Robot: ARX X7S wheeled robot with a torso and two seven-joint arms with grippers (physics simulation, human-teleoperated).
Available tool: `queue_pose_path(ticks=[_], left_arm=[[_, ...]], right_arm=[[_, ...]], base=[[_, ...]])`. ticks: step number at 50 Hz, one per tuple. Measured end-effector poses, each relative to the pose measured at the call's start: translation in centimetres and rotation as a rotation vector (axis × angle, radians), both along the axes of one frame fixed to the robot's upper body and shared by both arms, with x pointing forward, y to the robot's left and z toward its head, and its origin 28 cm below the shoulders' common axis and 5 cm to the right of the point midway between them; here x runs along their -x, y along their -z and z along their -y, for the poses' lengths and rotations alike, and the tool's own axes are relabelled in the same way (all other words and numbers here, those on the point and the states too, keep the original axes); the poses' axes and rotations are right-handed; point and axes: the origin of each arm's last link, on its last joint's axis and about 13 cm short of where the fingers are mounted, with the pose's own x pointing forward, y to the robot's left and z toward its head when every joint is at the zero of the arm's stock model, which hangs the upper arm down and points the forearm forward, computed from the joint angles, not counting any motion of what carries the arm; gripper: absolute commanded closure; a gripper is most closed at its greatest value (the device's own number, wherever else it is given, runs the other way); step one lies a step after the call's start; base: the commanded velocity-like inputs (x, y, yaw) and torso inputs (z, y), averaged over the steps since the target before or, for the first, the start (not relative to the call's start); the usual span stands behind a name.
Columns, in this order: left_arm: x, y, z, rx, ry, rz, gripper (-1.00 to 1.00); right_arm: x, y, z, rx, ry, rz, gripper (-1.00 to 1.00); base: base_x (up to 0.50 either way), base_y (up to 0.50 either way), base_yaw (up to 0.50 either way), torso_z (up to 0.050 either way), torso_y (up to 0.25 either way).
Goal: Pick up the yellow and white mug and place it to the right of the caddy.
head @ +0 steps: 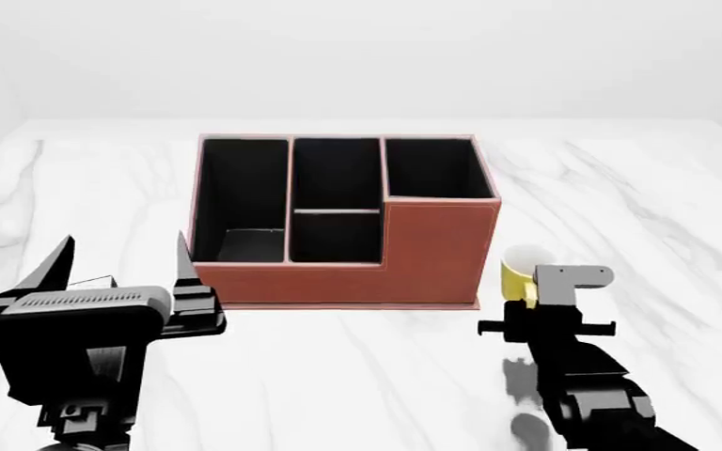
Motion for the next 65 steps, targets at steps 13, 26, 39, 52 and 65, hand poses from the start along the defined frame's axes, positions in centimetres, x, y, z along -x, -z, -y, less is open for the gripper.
queue_pose_path(ticks=[13, 26, 39, 52, 65], left_arm=[[0.1, 0.0, 0.0, 0.001, 0.001, 0.002, -1.00], [0.0, 0.0, 0.1, 0.000, 0.006, 0.002, -1.00], [0.2, -0.2, 0.3, -0.003, 0.010, 0.004, -1.00], [1.0, -0.5, 0.6, -0.010, 0.009, 0.015, -1.00], [1.6, -0.7, 0.7, -0.020, 0.009, 0.025, -1.00]], right_arm=[[0.5, 0.1, 0.1, -0.012, 0.007, -0.009, -1.00], [1.8, -1.9, 0.3, -0.014, 0.020, 0.063, -1.00], [5.6, -3.8, 0.4, 0.002, -0.007, 0.136, -1.00], [10.1, -5.9, 0.8, 0.014, -0.019, 0.211, -1.00], [13.3, -8.3, 0.9, 0.029, -0.026, 0.281, -1.00]], base=[[0.00, 0.00, 0.00, 0.000, 0.000], [0.00, 0.00, 0.00, 0.000, 0.000], [0.00, 0.00, 0.00, 0.000, 0.000], [0.00, 0.00, 0.00, 0.000, 0.000], [0.00, 0.00, 0.00, 0.000, 0.000]])
